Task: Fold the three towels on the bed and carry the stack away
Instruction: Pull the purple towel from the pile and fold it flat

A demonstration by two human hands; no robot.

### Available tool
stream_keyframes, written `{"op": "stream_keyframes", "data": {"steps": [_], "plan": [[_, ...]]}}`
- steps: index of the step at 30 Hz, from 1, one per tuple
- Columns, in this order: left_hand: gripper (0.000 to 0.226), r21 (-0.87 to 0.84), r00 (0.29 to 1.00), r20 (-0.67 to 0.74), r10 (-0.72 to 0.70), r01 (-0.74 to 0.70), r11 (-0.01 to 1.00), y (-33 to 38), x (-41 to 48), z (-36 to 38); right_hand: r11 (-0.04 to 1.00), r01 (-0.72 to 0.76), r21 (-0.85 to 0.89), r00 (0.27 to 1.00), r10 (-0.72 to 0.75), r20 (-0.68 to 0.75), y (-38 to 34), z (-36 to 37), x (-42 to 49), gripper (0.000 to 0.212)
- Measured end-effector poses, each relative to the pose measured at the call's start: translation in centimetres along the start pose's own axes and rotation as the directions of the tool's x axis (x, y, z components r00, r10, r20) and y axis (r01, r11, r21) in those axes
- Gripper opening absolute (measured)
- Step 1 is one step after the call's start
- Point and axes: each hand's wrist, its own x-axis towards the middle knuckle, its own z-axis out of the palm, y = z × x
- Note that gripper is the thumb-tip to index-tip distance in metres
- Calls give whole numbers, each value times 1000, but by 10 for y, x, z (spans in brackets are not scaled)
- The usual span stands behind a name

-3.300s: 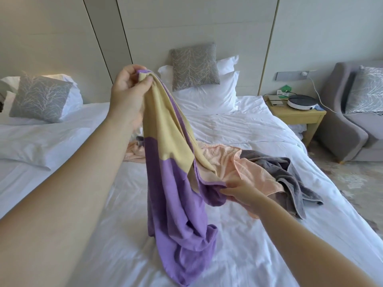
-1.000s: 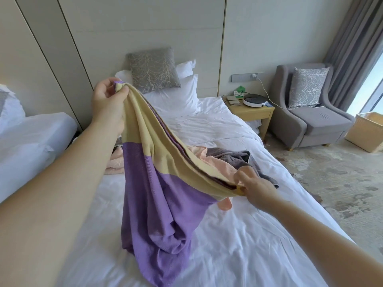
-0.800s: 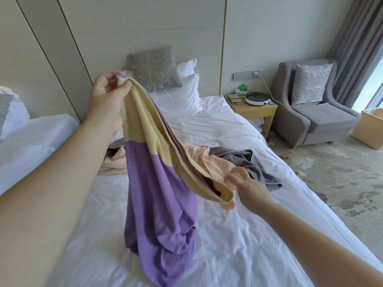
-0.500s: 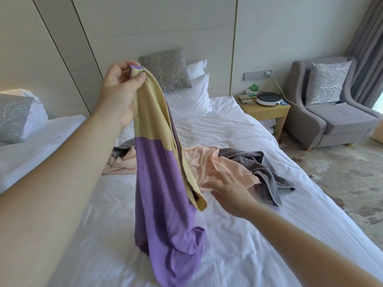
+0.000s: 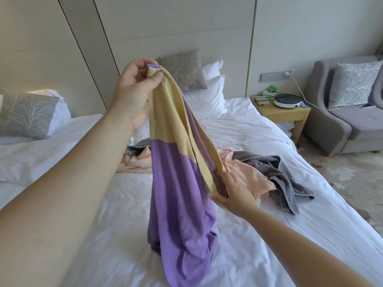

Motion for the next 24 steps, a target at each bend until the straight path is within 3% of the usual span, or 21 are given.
{"op": "stream_keyframes", "data": {"steps": [2,6,12,18,24], "plan": [[23,-10,1000,5,-5,5,1000,1,-2,2,1000,15,3,999,-15,29,3,5,0,92],[23,-21,1000,7,-8,8,1000,4,-4,5,1000,-29,0,999,29,-44,5,14,2,88],[23,-20,1000,-4,-11,11,1000,8,-6,5,999,35,-39,997,-32,76,6,21,3,53],[22,-37,1000,-25,7,-8,999,13,-3,0,943,-38,-332,912,168,373,9,24,-2,39],[24,14,978,-209,-5,8,1000,7,11,-41,864,61,-500,905,163,392,18,-8,0,50]]}}
